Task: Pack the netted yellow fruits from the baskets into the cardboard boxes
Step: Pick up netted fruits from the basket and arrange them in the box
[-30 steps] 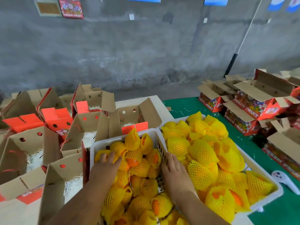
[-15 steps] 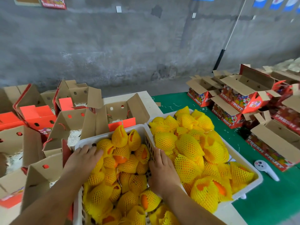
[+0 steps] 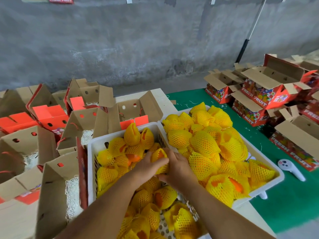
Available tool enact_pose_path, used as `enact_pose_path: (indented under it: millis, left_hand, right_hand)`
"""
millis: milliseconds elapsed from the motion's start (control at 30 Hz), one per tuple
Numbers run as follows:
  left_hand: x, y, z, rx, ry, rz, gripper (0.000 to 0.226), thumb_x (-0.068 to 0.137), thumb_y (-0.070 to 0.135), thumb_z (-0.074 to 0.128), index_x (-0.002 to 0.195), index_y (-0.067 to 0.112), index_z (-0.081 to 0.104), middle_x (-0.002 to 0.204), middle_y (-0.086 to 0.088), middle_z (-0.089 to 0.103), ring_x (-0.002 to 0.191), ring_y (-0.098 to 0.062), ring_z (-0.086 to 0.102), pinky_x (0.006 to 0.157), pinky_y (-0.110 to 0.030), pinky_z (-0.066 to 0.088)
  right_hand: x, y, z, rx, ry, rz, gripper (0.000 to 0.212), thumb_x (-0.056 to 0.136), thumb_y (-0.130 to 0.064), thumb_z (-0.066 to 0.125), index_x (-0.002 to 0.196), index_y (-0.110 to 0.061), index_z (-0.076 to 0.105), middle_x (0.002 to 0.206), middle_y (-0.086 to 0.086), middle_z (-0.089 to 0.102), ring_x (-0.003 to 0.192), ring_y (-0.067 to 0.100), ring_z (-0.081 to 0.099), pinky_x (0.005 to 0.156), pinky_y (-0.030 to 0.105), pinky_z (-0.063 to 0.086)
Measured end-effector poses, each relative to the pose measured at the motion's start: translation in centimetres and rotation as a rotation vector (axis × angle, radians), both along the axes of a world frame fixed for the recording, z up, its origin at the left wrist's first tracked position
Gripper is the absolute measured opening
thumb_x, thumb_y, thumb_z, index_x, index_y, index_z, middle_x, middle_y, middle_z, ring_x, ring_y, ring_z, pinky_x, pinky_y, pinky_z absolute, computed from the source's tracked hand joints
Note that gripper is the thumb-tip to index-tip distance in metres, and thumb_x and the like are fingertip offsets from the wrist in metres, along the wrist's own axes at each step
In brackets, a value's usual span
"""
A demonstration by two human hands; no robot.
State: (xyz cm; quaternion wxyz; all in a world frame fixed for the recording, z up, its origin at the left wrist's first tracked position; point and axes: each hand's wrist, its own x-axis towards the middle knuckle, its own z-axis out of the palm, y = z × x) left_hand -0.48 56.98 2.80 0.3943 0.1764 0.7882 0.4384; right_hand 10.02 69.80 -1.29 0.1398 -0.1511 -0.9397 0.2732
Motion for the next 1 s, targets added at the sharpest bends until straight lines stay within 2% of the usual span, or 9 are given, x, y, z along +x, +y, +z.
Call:
enact_pose_path:
  millis: [167,267,400,533,600,667,700,800,1000]
  left_hand:
    - [-1.7,-0.5,1.8,0.085,-0.106,0.061,0.086,0.074,0.09,0.039,0.145,0.042,0.049,0.13,0.011,0.06,0.11,-0.011,0.06,0.099,-0.033,0.039]
    - [-2.0,0.1,2.1,0.094,-0.103,0.001,0.045,0.096,0.071,0.043,0.128,0.043,0.056,0.123,0.016,0.063,0.11,-0.008,0.06,0.096,-0.029,0.042]
    - [-1.8,0.5,1.9,0.071,-0.011,0.04,0.029,0.101,0.063,0.044,0.096,0.045,0.066,0.096,0.027,0.068,0.09,-0.002,0.066,0.073,-0.019,0.047]
    - [-3.0,-0.5,0.8,0.097,0.066,0.018,0.031,0.102,0.06,0.047,0.103,0.04,0.071,0.092,0.017,0.076,0.096,-0.011,0.072,0.085,-0.029,0.053]
    - [-4.2,-0.9,0.5,0.049,0.523,0.091,0.026,0.1,0.052,0.058,0.117,0.035,0.068,0.103,0.013,0.071,0.102,-0.017,0.068,0.086,-0.037,0.055]
    - [-5.7,-1.2,0.3,-0.044,0.927,0.259,0.049,0.093,0.038,0.071,0.138,0.024,0.057,0.125,0.001,0.065,0.117,-0.024,0.06,0.093,-0.04,0.052]
    - [-6.3,-1.1,0.4,-0.085,0.923,0.326,0.067,0.09,0.034,0.076,0.148,0.018,0.046,0.139,-0.007,0.057,0.128,-0.03,0.053,0.102,-0.044,0.048]
    - [-8.0,-0.4,0.0,-0.102,0.531,0.311,0.108,0.084,0.024,0.084,0.164,0.013,0.012,0.165,-0.013,0.028,0.15,-0.034,0.031,0.12,-0.05,0.035]
    - [-10.0,-0.5,-2.2,-0.319,0.636,0.236,0.096,0.082,0.017,0.084,0.158,0.017,0.026,0.154,-0.018,0.027,0.137,-0.041,0.046,0.109,-0.044,0.044]
  right_hand:
    - [0.0,0.2,0.3,-0.211,0.062,-0.068,0.097,0.064,-0.063,0.075,0.147,-0.035,0.033,0.124,-0.001,0.062,0.112,0.028,0.061,0.085,0.032,0.051]
    - [0.0,0.4,0.2,-0.266,0.102,-0.072,0.098,0.064,-0.062,0.079,0.145,-0.039,0.03,0.117,-0.008,0.06,0.1,0.018,0.063,0.072,0.015,0.046]
    - [0.1,0.2,0.7,-0.341,0.149,-0.097,0.097,0.062,-0.067,0.075,0.144,-0.044,0.029,0.111,-0.018,0.055,0.093,0.003,0.054,0.065,0.0,0.043]
    - [0.0,0.2,0.7,-0.336,0.099,-0.087,0.088,0.061,-0.062,0.071,0.137,-0.048,0.029,0.109,-0.017,0.058,0.096,0.014,0.062,0.069,0.006,0.045]
    - [-0.1,0.3,0.6,-0.314,0.079,-0.083,0.088,0.062,-0.058,0.07,0.138,-0.044,0.03,0.114,-0.009,0.062,0.104,0.022,0.064,0.079,0.026,0.054]
    - [-0.2,0.4,0.6,-0.312,0.077,-0.09,0.088,0.062,-0.058,0.071,0.139,-0.043,0.03,0.116,-0.007,0.063,0.107,0.024,0.064,0.084,0.035,0.056]
    - [-0.2,0.4,0.6,-0.308,0.075,-0.091,0.089,0.062,-0.058,0.071,0.139,-0.042,0.03,0.118,-0.006,0.064,0.109,0.025,0.064,0.087,0.039,0.057]
    - [-0.3,0.4,0.6,-0.28,0.069,-0.081,0.09,0.066,-0.057,0.078,0.139,-0.043,0.029,0.121,-0.004,0.066,0.111,0.026,0.065,0.089,0.043,0.058]
    - [-0.3,0.5,0.5,-0.27,0.088,-0.064,0.093,0.067,-0.055,0.084,0.143,-0.043,0.032,0.125,-0.008,0.065,0.116,0.022,0.064,0.092,0.043,0.057]
